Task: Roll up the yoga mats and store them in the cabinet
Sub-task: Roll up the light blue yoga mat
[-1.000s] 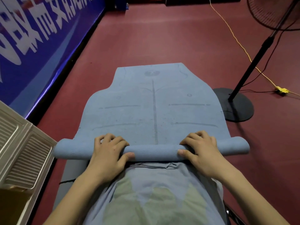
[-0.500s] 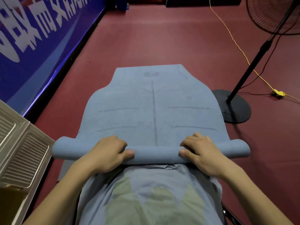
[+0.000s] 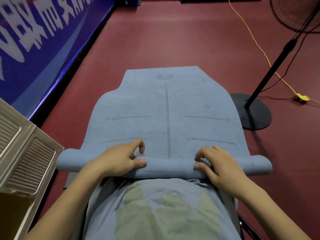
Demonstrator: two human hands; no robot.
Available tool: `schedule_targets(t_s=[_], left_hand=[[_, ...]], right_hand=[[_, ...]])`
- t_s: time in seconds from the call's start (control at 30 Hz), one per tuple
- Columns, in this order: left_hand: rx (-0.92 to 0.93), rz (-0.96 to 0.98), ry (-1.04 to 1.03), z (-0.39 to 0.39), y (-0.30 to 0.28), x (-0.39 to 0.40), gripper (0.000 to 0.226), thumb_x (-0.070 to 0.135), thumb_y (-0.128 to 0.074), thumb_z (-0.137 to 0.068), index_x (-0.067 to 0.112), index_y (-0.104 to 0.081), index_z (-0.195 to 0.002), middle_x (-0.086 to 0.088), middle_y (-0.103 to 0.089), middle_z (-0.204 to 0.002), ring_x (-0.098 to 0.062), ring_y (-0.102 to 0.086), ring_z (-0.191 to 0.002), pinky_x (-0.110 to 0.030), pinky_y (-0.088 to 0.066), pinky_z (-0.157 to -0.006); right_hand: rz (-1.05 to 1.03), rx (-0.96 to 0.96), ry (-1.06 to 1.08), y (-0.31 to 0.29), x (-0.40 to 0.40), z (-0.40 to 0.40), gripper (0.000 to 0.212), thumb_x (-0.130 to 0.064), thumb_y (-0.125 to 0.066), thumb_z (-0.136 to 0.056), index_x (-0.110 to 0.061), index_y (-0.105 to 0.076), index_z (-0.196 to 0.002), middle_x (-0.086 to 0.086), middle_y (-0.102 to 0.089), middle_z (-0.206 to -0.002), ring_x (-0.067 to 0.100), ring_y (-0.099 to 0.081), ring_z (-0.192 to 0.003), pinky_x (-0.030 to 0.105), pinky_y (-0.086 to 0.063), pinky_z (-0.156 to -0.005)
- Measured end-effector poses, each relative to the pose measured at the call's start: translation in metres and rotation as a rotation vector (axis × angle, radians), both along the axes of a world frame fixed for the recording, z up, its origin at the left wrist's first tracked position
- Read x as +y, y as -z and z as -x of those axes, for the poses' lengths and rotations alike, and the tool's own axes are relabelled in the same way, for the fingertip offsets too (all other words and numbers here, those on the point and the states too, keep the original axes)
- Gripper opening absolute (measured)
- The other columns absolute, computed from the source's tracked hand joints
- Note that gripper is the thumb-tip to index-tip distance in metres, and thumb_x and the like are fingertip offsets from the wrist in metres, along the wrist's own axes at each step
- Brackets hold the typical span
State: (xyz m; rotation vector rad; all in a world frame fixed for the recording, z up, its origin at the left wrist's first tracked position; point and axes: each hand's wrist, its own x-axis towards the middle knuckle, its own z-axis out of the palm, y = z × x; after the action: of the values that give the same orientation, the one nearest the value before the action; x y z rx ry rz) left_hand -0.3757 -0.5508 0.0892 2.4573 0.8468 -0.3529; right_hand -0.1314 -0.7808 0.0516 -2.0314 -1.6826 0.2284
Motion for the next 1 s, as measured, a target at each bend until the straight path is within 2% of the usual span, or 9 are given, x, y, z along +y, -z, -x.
schedule_targets(t_s=[0.1, 0.2, 0.3, 0.4, 0.5, 0.6, 0.7, 0.9, 1.0], left_hand=[[-0.041, -0.073, -0.048, -0.003, 0.003, -0.003, 0.025, 0.055, -0.065, -0.091, 0.038, -0.047, -0.088, 0.009, -0.059, -0.075, -0.011, -0.055, -0.077, -0.033, -0.042, -0.069], [-0.147, -0.174, -0.129, -0.004, 0.002, -0.011, 0.027, 0.055, -0.071, -0.086, 0.032, -0.057, -0.084, 0.016, -0.059, -0.083, -0.012, -0.053, -0.088, -0.034, -0.039, -0.073], [-0.175, -0.400, -0.068, 0.000, 0.006, -0.020, 0.026, 0.061, -0.067, -0.086, 0.036, -0.063, -0.081, 0.021, -0.049, -0.101, -0.012, -0.038, -0.097, -0.035, -0.026, -0.081], [-0.260, -0.562, 0.031, 0.007, 0.013, -0.027, 0.039, 0.067, -0.050, -0.088, 0.035, -0.069, -0.077, 0.020, -0.051, -0.089, -0.015, -0.041, -0.091, -0.035, -0.022, -0.078], [-0.294, -0.577, 0.063, 0.018, 0.016, -0.033, 0.044, 0.062, -0.038, -0.093, 0.036, -0.072, -0.081, 0.020, -0.054, -0.088, -0.017, -0.046, -0.098, -0.036, -0.026, -0.090], [-0.295, -0.593, 0.116, 0.028, 0.016, -0.034, 0.042, 0.068, -0.047, -0.088, 0.037, -0.074, -0.095, 0.020, -0.057, -0.094, -0.021, -0.050, -0.105, -0.049, -0.027, -0.109], [-0.261, -0.564, 0.129, 0.029, 0.020, -0.032, 0.065, 0.079, -0.056, -0.074, 0.032, -0.072, -0.114, 0.017, -0.062, -0.100, -0.021, -0.055, -0.105, -0.061, -0.024, -0.114], [-0.335, -0.542, 0.077, 0.018, 0.031, -0.024, 0.038, 0.061, -0.049, -0.086, 0.027, -0.059, -0.101, 0.016, -0.062, -0.093, -0.014, -0.061, -0.094, -0.049, -0.026, -0.113], [-0.253, -0.540, 0.111, 0.009, 0.027, -0.013, 0.044, 0.055, -0.034, -0.091, 0.025, -0.063, -0.105, 0.011, -0.067, -0.095, -0.018, -0.063, -0.097, -0.044, -0.025, -0.111]], right_hand=[[-0.041, -0.041, 0.014, -0.001, -0.003, 0.004, 0.031, -0.062, -0.055, -0.092, -0.031, -0.059, -0.092, -0.020, -0.058, -0.095, 0.013, -0.047, -0.091, 0.036, -0.046, -0.077], [-0.030, -0.120, 0.055, 0.003, -0.005, 0.008, 0.053, -0.076, -0.069, -0.070, -0.030, -0.063, -0.095, -0.019, -0.055, -0.103, 0.014, -0.045, -0.099, 0.037, -0.045, -0.080], [-0.018, -0.159, 0.111, 0.006, -0.005, 0.014, 0.057, -0.079, -0.068, -0.065, -0.031, -0.063, -0.094, -0.016, -0.053, -0.105, 0.019, -0.045, -0.107, 0.037, -0.038, -0.082], [0.008, -0.207, 0.139, 0.005, -0.008, 0.018, 0.054, -0.080, -0.063, -0.068, -0.032, -0.062, -0.093, -0.016, -0.053, -0.104, 0.020, -0.046, -0.106, 0.034, -0.030, -0.082], [0.039, -0.210, 0.143, 0.002, -0.007, 0.016, 0.056, -0.083, -0.056, -0.072, -0.033, -0.064, -0.097, -0.018, -0.055, -0.104, 0.018, -0.048, -0.100, 0.034, -0.030, -0.080], [0.122, -0.192, 0.120, -0.003, -0.001, 0.011, 0.059, -0.085, -0.047, -0.075, -0.036, -0.066, -0.103, -0.022, -0.057, -0.107, 0.016, -0.048, -0.101, 0.035, -0.034, -0.084], [0.212, -0.136, 0.088, -0.008, 0.006, 0.003, 0.066, -0.087, -0.036, -0.076, -0.037, -0.065, -0.109, -0.024, -0.056, -0.108, 0.012, -0.045, -0.105, 0.035, -0.033, -0.092], [0.244, -0.056, 0.094, -0.011, 0.021, -0.010, 0.070, -0.087, -0.029, -0.078, -0.038, -0.068, -0.111, -0.021, -0.063, -0.102, 0.012, -0.051, -0.098, 0.034, -0.040, -0.090], [0.256, 0.044, 0.109, -0.014, 0.031, -0.020, 0.065, -0.084, -0.035, -0.079, -0.035, -0.069, -0.105, -0.015, -0.070, -0.096, 0.013, -0.058, -0.092, 0.038, -0.048, -0.085]])
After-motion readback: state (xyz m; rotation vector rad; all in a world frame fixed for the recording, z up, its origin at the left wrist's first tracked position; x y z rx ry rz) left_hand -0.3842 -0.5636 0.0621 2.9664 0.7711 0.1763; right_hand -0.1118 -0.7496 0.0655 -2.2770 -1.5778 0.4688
